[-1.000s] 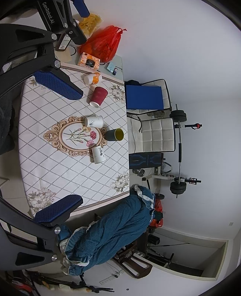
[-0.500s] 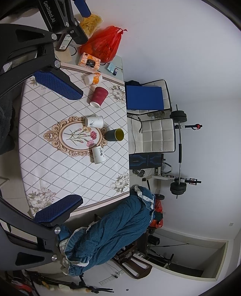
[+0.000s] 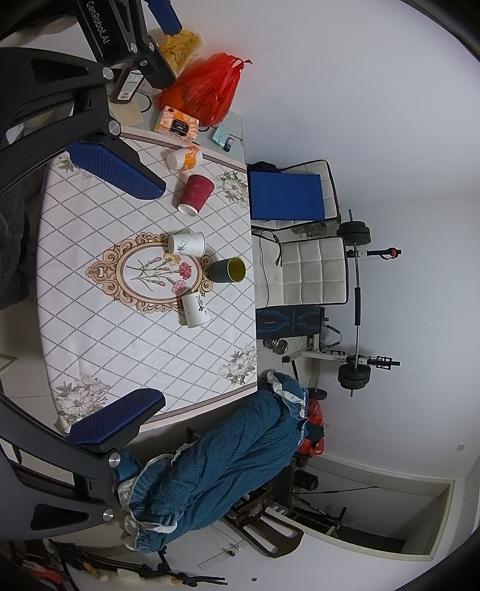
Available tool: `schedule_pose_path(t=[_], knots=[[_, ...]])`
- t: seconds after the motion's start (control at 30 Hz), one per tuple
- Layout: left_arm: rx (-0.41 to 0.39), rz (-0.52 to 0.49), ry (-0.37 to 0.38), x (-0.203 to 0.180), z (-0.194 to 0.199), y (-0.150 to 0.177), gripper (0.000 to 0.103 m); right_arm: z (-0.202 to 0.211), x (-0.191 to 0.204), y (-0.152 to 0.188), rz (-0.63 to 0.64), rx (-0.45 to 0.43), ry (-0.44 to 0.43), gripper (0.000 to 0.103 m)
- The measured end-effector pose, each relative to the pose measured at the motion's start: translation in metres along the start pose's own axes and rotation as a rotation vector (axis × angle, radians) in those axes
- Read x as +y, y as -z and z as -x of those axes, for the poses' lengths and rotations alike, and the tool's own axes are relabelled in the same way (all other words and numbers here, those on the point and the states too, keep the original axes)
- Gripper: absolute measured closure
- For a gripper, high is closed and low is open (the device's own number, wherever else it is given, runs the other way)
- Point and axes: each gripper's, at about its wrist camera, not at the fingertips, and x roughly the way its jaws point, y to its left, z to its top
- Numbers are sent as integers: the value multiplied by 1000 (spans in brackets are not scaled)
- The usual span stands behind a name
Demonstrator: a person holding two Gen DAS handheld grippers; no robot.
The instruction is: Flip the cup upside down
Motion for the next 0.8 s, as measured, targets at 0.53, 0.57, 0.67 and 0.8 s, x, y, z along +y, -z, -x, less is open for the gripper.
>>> schedule_pose_path(t=[0.53, 0.57, 0.67, 0.8], knots=[[-3, 0, 2, -9, 7, -13, 0, 1, -2, -11, -6, -12, -8, 0], [-4, 0, 1, -10, 8, -18, 0, 1, -2, -11, -6, -11, -8, 0], [-5, 1, 0, -11, 9, -21, 0, 1, -2, -14, -9, -11, -12, 0], [-9, 3, -1, -12, 11, -31, 0, 2, -3, -15, -11, -13, -14, 0]])
